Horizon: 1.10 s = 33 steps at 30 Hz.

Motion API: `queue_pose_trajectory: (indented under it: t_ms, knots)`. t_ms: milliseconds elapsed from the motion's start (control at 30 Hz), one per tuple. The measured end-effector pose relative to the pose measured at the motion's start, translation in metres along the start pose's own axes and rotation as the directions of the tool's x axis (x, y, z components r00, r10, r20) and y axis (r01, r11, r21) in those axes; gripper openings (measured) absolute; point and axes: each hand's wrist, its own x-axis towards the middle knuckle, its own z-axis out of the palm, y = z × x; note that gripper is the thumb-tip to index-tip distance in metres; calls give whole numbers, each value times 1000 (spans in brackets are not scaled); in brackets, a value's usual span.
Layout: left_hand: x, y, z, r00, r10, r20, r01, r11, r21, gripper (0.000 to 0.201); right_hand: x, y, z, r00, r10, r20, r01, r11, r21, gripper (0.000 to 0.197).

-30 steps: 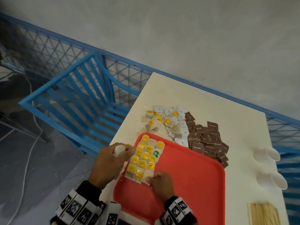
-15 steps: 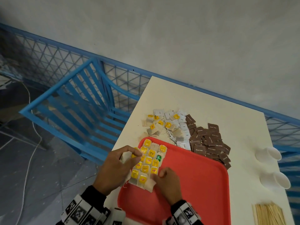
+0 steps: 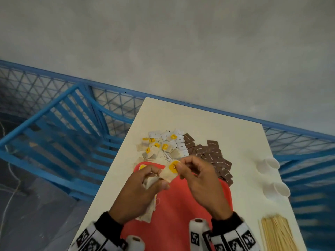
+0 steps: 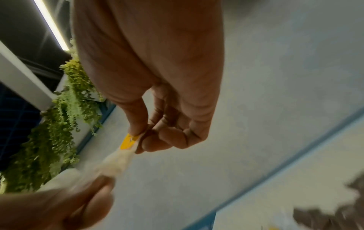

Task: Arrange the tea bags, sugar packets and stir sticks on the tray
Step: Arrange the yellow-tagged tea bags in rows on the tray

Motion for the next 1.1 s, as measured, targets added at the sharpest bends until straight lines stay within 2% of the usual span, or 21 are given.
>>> queue_pose_trajectory:
  t_ms: [67,133,267,367,467,600,700,800,867,1033,1100]
  knots:
    - [1,0,4,1000,27,14,-29,994,107,20,0,-6,-17,998,-57,-19,54,994,-95,8]
    - [4,6,8,998,61,-29,-54,979,195,20,-1,-13,-31,993,-116,9,116,973,-198,5]
    - [10,32,21,989,136,-64,-123,977,171,32,-2,-18,-42,975,-202,89,220,928,-300,3]
    - [10,37,27,975,218,-36,-204,952,227,14,-5,-19,-39,967,-213,139,244,930,-274,7]
    - [7,29,18,981,187,-53,-170,957,234,7,-9,-18,-30,969,-212,130,237,943,-234,14]
    - [-6,17,2,988,152,-26,-137,944,302,5,-6,-15,-9,949,-210,237,282,900,-331,2]
    - [-17,-3,-13,995,90,-32,-76,950,304,8,0,-10,11,938,-136,320,254,896,-364,6]
    - [-28,-35,-30,998,-28,-54,44,949,311,19,3,7,35,912,-46,407,214,901,-377,11]
    - [-40,-63,-44,989,-114,-91,140,920,366,13,4,26,53,903,27,429,162,903,-398,11]
    - [-78,-124,-85,937,-284,-202,348,798,491,19,-7,81,97,880,217,423,41,851,-523,13]
    - [-88,-132,-100,902,-332,-276,427,780,457,15,-13,101,114,839,292,459,9,837,-547,12]
